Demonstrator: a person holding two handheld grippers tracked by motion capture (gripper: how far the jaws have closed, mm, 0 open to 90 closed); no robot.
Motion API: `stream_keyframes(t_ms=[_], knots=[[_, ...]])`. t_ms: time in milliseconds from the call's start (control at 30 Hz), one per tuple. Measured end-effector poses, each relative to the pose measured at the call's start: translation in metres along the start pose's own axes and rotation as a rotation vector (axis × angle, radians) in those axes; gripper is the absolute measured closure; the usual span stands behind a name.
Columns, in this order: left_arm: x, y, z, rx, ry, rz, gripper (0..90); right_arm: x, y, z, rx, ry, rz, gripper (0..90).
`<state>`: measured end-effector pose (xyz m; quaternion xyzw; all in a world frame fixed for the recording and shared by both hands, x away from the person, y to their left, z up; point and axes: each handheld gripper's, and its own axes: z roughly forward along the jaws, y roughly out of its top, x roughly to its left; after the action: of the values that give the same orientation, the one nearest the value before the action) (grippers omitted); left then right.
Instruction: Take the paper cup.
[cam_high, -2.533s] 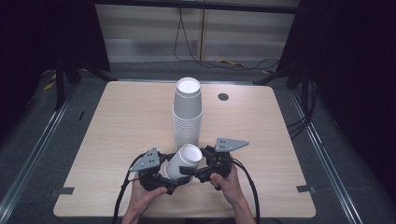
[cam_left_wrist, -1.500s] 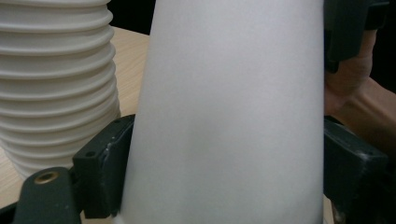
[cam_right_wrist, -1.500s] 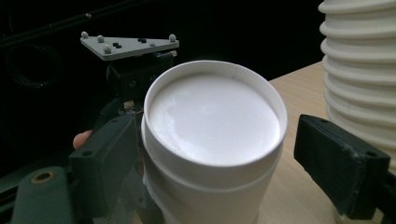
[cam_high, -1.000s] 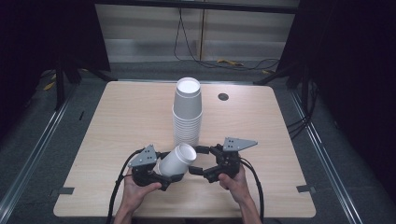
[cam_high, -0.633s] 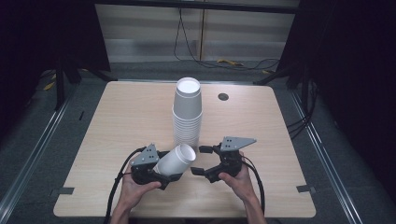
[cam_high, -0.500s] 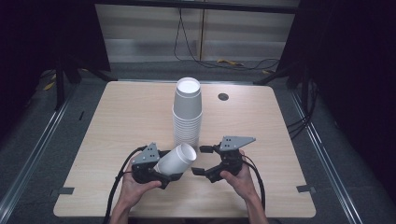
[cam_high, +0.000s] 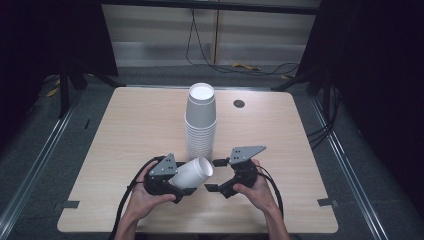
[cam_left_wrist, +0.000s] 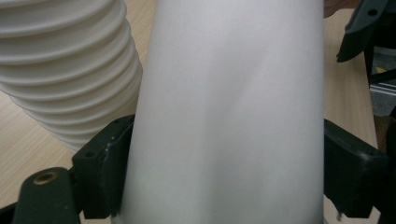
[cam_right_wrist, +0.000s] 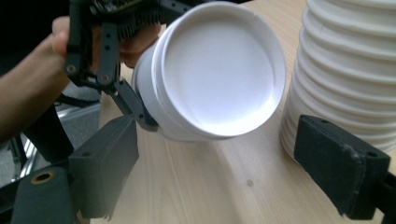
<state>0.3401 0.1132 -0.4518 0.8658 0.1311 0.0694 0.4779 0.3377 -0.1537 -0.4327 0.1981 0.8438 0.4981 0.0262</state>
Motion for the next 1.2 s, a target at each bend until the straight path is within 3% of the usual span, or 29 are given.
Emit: stream_keyframes(t_ms=[400,700,867,1033,1200], knots=[[-0.003,0.008,0.007,0.137,0.005,0.059,15.3,-0.001,0.001,0.005,0.129,-0.001,-0.043,15.1],[-0.004,0.007,0.013,0.187,-0.020,0.077,15.3,-0.002,0.005,0.008,0.190,0.009,-0.085,15.0],[-0.004,0.007,0.014,0.221,-0.019,0.079,15.3,-0.004,0.005,0.013,0.258,0.028,-0.099,15.2],[-0.004,0.011,0.015,0.238,-0.019,0.106,15.3,-0.006,0.006,0.015,0.279,0.020,-0.110,16.3],[-0.004,0.015,0.018,0.247,-0.033,0.119,15.3,-0.006,0.008,0.017,0.340,0.006,-0.120,16.2]])
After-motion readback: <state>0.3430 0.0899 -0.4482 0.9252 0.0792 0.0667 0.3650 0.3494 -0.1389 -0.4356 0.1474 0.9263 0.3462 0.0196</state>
